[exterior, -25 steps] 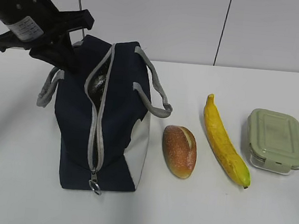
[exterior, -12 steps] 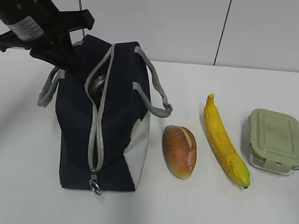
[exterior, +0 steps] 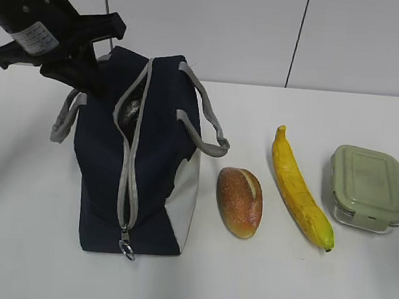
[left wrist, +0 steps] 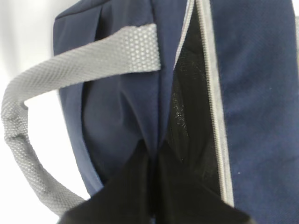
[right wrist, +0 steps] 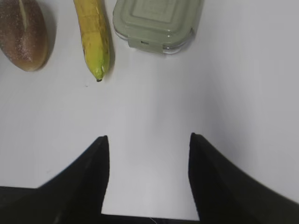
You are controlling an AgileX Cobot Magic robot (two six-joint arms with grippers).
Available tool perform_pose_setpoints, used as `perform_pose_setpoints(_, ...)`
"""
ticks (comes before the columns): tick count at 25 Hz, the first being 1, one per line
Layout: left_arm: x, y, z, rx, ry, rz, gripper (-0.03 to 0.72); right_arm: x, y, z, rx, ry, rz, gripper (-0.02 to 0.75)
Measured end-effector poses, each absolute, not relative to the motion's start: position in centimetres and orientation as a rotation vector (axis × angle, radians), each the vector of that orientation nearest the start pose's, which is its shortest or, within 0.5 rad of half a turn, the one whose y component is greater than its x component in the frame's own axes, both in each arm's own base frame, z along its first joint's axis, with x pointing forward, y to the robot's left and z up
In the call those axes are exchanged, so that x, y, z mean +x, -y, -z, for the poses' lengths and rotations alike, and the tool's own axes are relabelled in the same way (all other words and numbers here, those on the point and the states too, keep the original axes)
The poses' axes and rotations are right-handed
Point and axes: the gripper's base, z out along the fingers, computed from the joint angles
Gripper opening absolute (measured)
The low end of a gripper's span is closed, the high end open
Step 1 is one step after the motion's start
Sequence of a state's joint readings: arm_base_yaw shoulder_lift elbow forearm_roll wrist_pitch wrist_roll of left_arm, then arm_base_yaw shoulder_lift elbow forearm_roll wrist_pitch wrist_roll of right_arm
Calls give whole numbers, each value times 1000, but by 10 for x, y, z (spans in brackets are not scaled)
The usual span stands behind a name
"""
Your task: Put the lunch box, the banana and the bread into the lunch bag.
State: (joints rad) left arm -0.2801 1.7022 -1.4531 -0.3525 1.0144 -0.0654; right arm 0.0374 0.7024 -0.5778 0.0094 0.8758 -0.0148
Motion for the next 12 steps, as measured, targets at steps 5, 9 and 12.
perform_pose_setpoints(5, 340, 126, -300, 120, -2758, 556, 0, 157, -13, -280, -144, -2503, -99, 404)
perform_pose_setpoints(9, 341, 126, -300, 120, -2757, 556, 0, 187, -19, -283, -192, -2513, -148, 404)
perform_pose_setpoints(12, 341, 126, -300, 120, -2757, 556, 0, 207, -21, -284, -218, -2529, -165, 404)
